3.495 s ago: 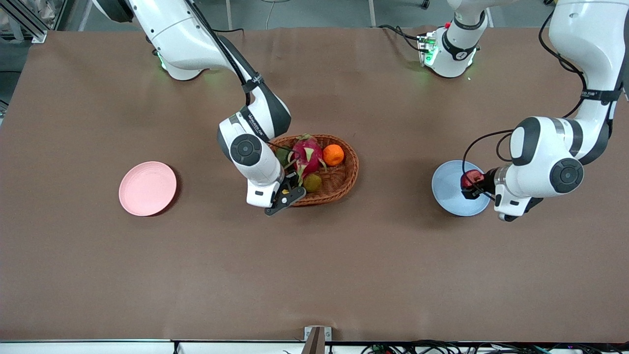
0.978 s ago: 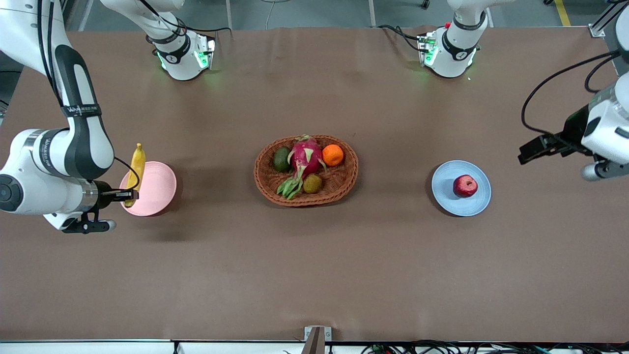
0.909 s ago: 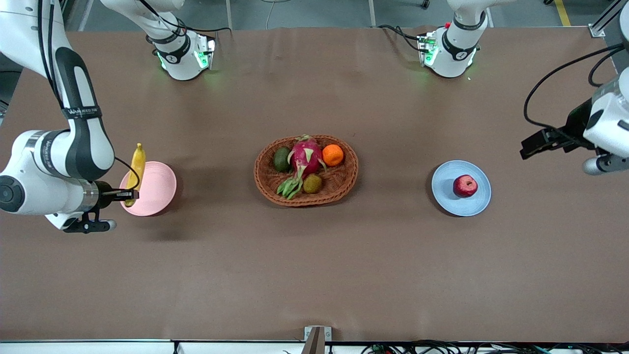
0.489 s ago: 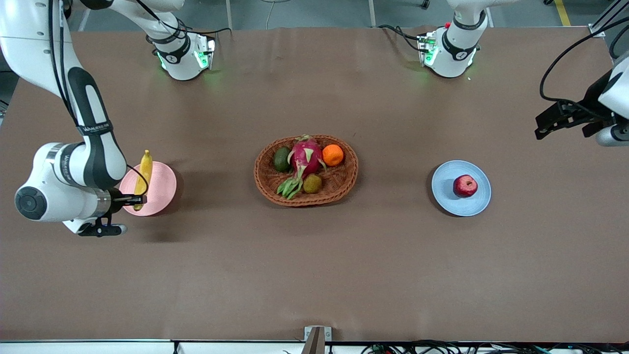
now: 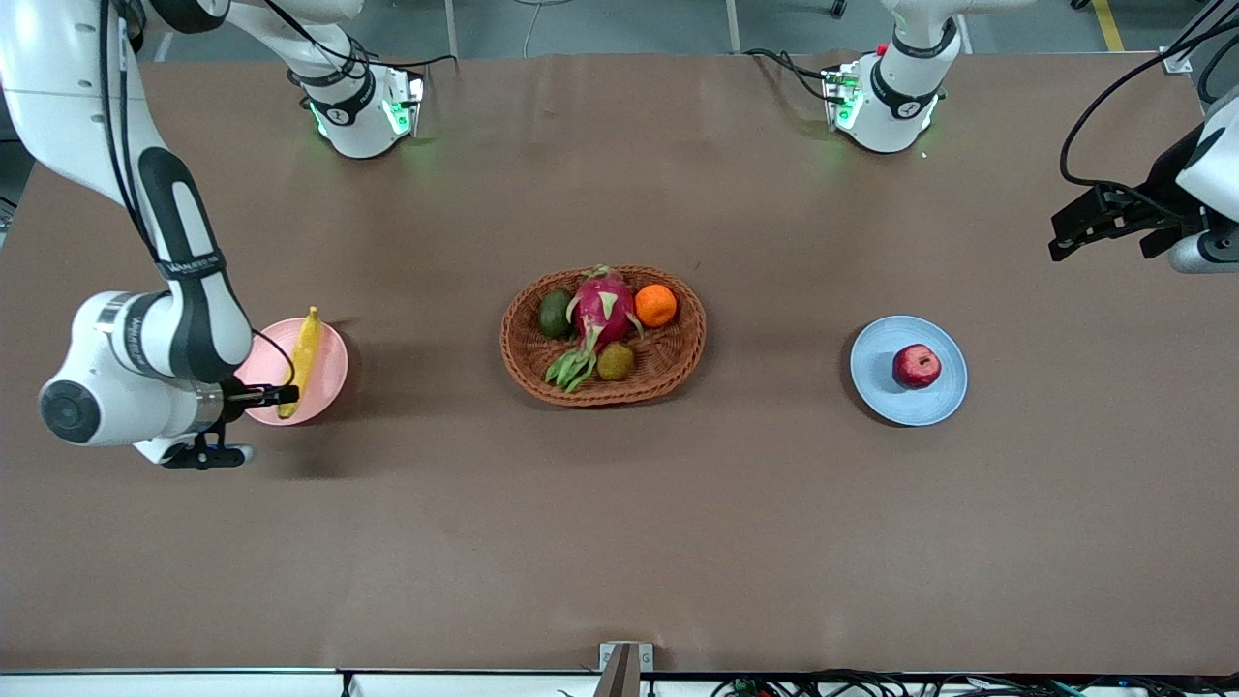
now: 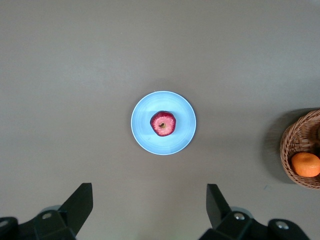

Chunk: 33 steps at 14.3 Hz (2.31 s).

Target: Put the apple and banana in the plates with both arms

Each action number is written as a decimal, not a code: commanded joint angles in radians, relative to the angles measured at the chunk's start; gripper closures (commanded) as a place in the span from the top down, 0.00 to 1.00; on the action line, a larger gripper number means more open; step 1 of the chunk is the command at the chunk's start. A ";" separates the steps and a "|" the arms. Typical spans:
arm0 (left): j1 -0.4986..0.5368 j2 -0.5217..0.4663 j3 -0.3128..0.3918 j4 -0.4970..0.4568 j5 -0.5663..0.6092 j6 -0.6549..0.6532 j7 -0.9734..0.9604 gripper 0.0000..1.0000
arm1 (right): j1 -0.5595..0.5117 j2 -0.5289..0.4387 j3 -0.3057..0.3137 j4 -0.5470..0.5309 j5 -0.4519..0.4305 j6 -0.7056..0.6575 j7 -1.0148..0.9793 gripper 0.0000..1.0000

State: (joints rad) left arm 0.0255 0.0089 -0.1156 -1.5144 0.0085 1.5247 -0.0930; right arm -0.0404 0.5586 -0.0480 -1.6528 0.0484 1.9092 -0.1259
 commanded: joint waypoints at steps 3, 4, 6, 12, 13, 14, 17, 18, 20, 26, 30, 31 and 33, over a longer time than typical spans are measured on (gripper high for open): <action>-0.004 -0.023 0.001 -0.018 -0.012 0.006 0.004 1.00 | -0.021 -0.190 0.022 0.039 -0.004 -0.088 0.009 1.00; -0.004 -0.023 0.001 -0.018 -0.012 0.008 0.004 1.00 | -0.022 -0.216 0.023 0.080 -0.004 -0.132 0.023 1.00; -0.007 -0.020 -0.001 -0.013 -0.010 0.008 0.004 1.00 | -0.019 -0.264 0.028 0.170 -0.002 -0.246 0.055 1.00; -0.003 -0.014 0.002 -0.013 -0.028 0.029 0.013 1.00 | -0.018 -0.358 0.027 0.335 -0.016 -0.483 0.135 1.00; -0.001 -0.015 0.002 -0.013 -0.028 0.028 0.013 1.00 | -0.022 -0.356 0.027 0.341 -0.012 -0.473 0.124 1.00; -0.001 -0.017 0.002 -0.013 -0.028 0.026 0.013 1.00 | -0.026 -0.352 0.022 0.367 -0.018 -0.467 0.121 1.00; -0.001 -0.018 0.002 -0.013 -0.028 0.026 0.013 1.00 | -0.026 -0.347 0.022 0.409 -0.024 -0.450 0.134 1.00; -0.001 -0.018 0.002 -0.013 -0.028 0.026 0.010 1.00 | -0.024 -0.347 0.020 0.407 -0.025 -0.450 0.132 1.00; -0.003 -0.018 0.002 -0.015 -0.028 0.025 0.006 1.00 | -0.019 -0.362 0.020 0.392 -0.042 -0.402 0.131 1.00; -0.003 -0.018 0.001 -0.013 -0.028 0.025 0.006 1.00 | -0.023 -0.503 0.020 0.185 -0.045 -0.266 0.132 1.00; -0.004 -0.017 0.001 -0.012 -0.028 0.028 0.004 1.00 | -0.026 -0.520 0.020 0.171 -0.045 -0.283 0.123 1.00; -0.004 -0.017 0.001 -0.012 -0.028 0.028 0.004 1.00 | -0.026 -0.525 0.020 0.171 -0.045 -0.292 0.123 1.00; -0.004 -0.018 0.001 -0.012 -0.028 0.028 0.004 1.00 | -0.026 -0.529 0.020 0.168 -0.045 -0.295 0.123 1.00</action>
State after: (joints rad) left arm 0.0224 0.0070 -0.1168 -1.5187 -0.0041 1.5442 -0.0930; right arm -0.0541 0.0678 -0.0385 -1.4387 0.0189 1.6079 -0.0094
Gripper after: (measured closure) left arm 0.000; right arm 0.000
